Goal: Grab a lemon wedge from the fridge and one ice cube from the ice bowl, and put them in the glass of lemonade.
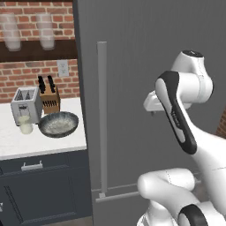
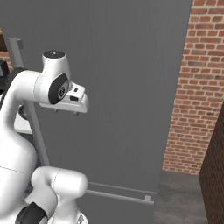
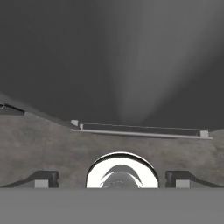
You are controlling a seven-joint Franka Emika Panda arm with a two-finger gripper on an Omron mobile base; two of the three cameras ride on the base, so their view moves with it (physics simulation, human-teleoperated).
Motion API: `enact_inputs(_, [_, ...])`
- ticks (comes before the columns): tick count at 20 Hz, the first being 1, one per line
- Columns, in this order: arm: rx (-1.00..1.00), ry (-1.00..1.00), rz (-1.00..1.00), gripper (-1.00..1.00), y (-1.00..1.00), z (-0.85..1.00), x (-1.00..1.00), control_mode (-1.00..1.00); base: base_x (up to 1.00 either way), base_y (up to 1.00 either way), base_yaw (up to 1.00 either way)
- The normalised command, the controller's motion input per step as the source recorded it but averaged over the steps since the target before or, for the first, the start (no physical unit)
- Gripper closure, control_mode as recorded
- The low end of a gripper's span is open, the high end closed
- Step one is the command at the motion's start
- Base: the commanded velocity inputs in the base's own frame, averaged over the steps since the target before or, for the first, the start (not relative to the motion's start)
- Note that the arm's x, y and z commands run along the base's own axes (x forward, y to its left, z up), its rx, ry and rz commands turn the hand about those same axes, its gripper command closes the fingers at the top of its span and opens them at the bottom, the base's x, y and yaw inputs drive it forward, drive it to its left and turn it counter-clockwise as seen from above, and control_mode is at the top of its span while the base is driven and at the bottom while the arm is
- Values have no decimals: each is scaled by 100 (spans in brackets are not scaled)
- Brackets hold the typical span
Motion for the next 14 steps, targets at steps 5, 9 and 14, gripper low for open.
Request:
enact_inputs(5, [3,0,-1,-100,0,0,-75,-100,0,0,0])
enact_inputs(9, [0,0,0,-100,0,0,-42,-100,0,0,0])
enact_inputs(14, [0,0,0,-100,0,0,-18,-100,0,0,0])
